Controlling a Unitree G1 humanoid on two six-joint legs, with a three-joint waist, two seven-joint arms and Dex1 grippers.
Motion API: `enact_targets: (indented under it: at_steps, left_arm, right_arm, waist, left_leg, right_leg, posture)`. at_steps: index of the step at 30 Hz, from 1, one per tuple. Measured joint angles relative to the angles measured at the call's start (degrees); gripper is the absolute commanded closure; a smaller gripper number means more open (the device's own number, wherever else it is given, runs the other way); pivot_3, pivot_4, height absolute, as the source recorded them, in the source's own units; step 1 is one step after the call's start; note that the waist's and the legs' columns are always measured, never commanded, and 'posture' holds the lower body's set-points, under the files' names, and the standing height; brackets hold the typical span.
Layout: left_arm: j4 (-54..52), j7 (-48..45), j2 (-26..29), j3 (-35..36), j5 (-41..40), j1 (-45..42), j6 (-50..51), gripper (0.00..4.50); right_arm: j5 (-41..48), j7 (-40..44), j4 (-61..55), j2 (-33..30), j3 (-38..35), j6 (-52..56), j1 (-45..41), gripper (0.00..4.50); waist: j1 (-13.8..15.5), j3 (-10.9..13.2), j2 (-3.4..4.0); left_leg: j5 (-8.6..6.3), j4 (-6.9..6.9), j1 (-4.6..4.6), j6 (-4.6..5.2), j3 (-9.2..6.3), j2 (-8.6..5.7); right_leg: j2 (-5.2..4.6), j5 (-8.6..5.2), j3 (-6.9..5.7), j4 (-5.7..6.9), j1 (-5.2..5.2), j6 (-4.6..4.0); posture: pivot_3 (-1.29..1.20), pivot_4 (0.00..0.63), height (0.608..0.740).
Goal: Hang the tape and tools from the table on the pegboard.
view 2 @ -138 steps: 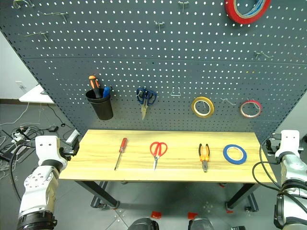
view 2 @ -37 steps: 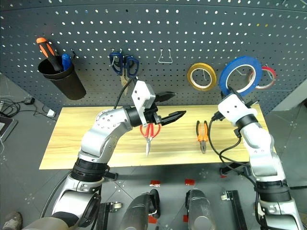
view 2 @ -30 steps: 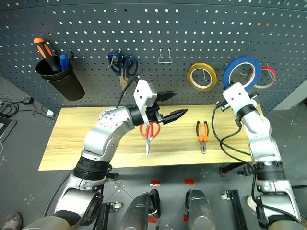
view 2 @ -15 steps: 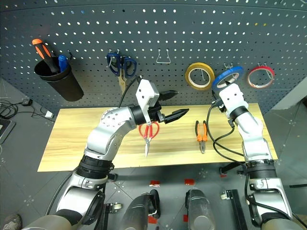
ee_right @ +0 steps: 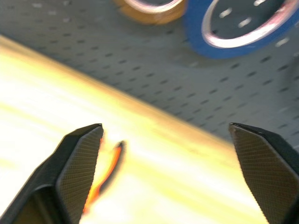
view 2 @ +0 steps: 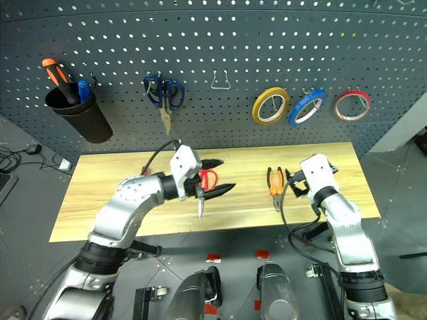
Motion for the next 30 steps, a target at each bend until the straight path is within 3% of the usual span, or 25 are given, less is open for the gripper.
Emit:
enact_targets:
  at_steps: [6, 10, 14, 21, 30]
  left_arm:
    - [-0.94, -2.89, 7.98, -0.01, 2.73, 6.40, -1.92, 0.59]
    - [-1.28, -3.76, 10.74, -0.23, 5.33, 9.42, -4.79, 0.59]
    - [-2.77, -3.45, 10.17, -0.15, 5.04, 9.76, -4.29, 0.59]
    - [-3.62, -3.40, 9.64, -0.14, 4.97, 9.71, -3.99, 0.59]
    - [-3.71, -3.32, 9.02, -0.17, 5.02, 9.26, -3.94, 0.59]
  right_arm:
    - [3.31, -2.47, 0.89, 7.87, 0.91, 22.83, -7.87, 0.01]
    - [4.02, -5.59, 7.32, 11.49, 0.43, 29.99, -13.49, 0.01]
    - [3.80, -8.61, 15.47, 12.19, -0.49, 30.90, -17.48, 0.01]
    - [2.82, -14.23, 33.48, 13.52, -3.77, 27.22, -24.19, 0.01]
    - [3.66, -16.62, 47.32, 14.61, -7.14, 22.84, -30.39, 0.01]
  waist:
    - [0.29, 0.02, 0.00]
    - [0.92, 0.03, 0.01]
    - [1.95, 0.09, -0.02]
    - [1.93, 0.27, -0.05]
    - [1.89, 0.38, -0.07]
  left_leg:
    - [0.12, -0.01, -0.02, -0.15, -0.03, 0.18]
    - [0.15, -0.13, -0.17, -0.10, 0.08, 0.16]
    - [0.16, -0.18, -0.63, -0.12, 0.25, 0.12]
    - [0.15, -0.44, -0.61, -0.10, 0.52, 0.12]
    - [0.15, -0.80, -0.32, -0.10, 0.92, 0.15]
  right_leg:
    - [0.12, 0.13, 0.03, 0.07, -0.22, -0.28]
    - [0.10, 0.29, 0.10, 0.05, -0.48, -0.59]
    - [0.08, 0.29, 0.19, 0.06, -0.98, -0.57]
    - [0.12, 0.21, 0.43, 0.04, -1.15, -0.44]
    - [0.18, 0.18, 0.82, 0.02, -1.20, -0.39]
  posture:
    - [-0.26, 0.294, 0.740]
    - [-0.24, 0.309, 0.740]
    - [-0.23, 0.325, 0.740]
    - [-0.22, 0.333, 0.740]
    - [-0.21, 0.332, 0.740]
